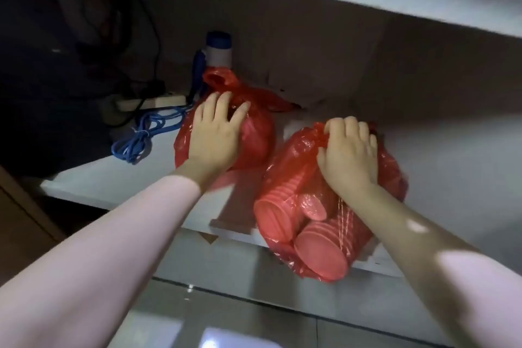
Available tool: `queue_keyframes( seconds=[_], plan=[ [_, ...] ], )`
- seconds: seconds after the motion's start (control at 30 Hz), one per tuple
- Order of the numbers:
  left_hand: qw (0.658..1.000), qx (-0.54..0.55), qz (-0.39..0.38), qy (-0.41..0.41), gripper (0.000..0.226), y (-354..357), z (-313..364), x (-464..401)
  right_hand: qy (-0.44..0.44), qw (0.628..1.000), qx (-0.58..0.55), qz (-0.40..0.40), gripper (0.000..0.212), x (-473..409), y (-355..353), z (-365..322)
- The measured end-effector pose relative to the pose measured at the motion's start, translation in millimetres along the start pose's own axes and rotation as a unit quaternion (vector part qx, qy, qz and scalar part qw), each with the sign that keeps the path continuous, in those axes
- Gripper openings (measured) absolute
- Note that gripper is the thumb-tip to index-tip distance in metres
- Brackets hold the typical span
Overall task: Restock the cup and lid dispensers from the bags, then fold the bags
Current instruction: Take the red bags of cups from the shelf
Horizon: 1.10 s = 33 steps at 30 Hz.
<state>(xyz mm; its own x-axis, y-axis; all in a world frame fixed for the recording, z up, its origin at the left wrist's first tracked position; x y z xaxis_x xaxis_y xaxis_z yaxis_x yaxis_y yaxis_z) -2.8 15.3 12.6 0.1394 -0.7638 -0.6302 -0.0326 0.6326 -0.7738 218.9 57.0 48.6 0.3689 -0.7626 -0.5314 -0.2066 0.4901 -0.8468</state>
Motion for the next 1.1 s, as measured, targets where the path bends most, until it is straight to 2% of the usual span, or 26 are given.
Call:
queue_keyframes(
  seconds=[0.07, 0.1, 0.17, 0.27, 0.37, 0.47, 0.57, 0.67, 0.77, 0.87, 0.93, 1.1],
  plan=[
    [1.000, -0.015, 0.006, -0.027, 0.065, 7, -4, -20, 0.024, 0.999, 0.021, -0.024, 0.062, -12, 9, 4],
    [0.999, -0.027, -0.007, -0.030, 0.068, 12, -5, -31, 0.030, 0.997, 0.031, -0.063, 0.075, -17, 14, 7],
    [0.996, -0.027, -0.067, -0.044, 0.072, 22, -4, -48, 0.039, 0.989, 0.018, -0.142, 0.085, -25, 24, 11],
    [0.977, -0.020, -0.199, -0.077, 0.074, 42, -14, -52, 0.059, 0.971, -0.010, -0.233, 0.081, -28, 38, 12],
    [0.952, 0.030, -0.288, -0.102, 0.065, 59, -20, -30, 0.047, 0.968, 0.038, -0.243, 0.075, -26, 41, 11],
    [0.944, 0.036, -0.316, -0.092, 0.059, 67, -14, 8, 0.032, 0.972, 0.060, -0.225, 0.065, -20, 40, 10],
    [0.956, 0.047, -0.285, -0.061, 0.065, 59, 7, 35, 0.033, 0.976, 0.047, -0.211, 0.063, -13, 36, 10],
    [0.968, 0.040, -0.247, 0.019, 0.062, 41, 33, 60, 0.021, 0.975, 0.044, -0.216, 0.066, -8, 31, 7],
    [0.982, 0.025, -0.142, 0.118, 0.045, 13, 46, 81, -0.002, 0.975, 0.046, -0.216, 0.068, -4, 24, 5],
    [0.981, 0.024, -0.004, 0.192, 0.030, -16, 40, 90, -0.027, 0.974, 0.041, -0.221, 0.071, 2, 15, 6],
    [0.976, 0.000, 0.067, 0.209, 0.036, -28, 28, 93, -0.045, 0.973, 0.037, -0.225, 0.071, 6, 11, 6],
    [0.963, -0.078, 0.194, 0.172, 0.054, -60, 10, 101, -0.059, 0.972, 0.016, -0.226, 0.068, 2, 5, 3]
  ],
)
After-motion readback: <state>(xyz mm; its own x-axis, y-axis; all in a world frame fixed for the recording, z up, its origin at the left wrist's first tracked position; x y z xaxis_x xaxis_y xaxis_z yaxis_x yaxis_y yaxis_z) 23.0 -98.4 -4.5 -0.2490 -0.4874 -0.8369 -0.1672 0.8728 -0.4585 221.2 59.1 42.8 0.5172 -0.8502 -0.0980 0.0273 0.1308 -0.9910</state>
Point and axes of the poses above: each hand's wrist, its own x-axis away from the middle knuckle, its own y-axis out of the palm, z = x × y, the point moved 2 cm from there along -x, towards the middle knuckle
